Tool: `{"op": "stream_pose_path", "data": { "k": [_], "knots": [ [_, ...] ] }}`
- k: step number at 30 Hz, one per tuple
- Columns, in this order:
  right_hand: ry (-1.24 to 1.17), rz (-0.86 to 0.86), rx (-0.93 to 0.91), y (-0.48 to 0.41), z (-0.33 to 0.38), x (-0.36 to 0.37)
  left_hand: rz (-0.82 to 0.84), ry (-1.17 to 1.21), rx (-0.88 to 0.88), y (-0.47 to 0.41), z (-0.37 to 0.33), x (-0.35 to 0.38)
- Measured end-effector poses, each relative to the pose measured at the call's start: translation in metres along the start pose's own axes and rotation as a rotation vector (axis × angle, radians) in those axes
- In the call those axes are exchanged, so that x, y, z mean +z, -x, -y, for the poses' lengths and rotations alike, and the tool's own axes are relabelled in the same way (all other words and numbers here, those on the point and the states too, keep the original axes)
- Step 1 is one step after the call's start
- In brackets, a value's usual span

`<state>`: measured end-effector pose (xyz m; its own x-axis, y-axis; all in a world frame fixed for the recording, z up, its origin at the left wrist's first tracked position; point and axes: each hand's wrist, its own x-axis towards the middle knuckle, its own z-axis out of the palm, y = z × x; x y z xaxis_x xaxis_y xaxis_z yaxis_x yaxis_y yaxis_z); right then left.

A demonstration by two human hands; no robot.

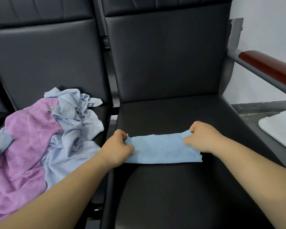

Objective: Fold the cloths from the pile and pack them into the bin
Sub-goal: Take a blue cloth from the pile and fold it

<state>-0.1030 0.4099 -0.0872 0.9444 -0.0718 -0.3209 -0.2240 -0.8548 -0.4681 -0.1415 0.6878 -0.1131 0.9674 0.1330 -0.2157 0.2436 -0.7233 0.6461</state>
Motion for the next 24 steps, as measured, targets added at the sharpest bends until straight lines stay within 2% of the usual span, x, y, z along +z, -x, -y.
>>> {"op": "stream_pose_path", "data": {
  "k": [4, 12, 19, 24],
  "knots": [
    [0.024, 0.019, -0.019, 0.009, 0.003, -0.003, 0.039, 0.023, 0.046, 0.006, 0.001, -0.001],
    [0.188, -0.051, -0.12, 0.02, 0.006, 0.005, 0.076, -0.186, 0.159, 0.022, 0.0, -0.003],
    [0.216, 0.01, -0.219, 0.024, 0.002, 0.0, -0.007, -0.367, 0.143, 0.03, -0.003, 0.002],
    [0.256, 0.056, -0.336, 0.031, 0.009, 0.003, -0.071, -0.359, 0.29, 0.044, -0.024, 0.012]
  ]
}}
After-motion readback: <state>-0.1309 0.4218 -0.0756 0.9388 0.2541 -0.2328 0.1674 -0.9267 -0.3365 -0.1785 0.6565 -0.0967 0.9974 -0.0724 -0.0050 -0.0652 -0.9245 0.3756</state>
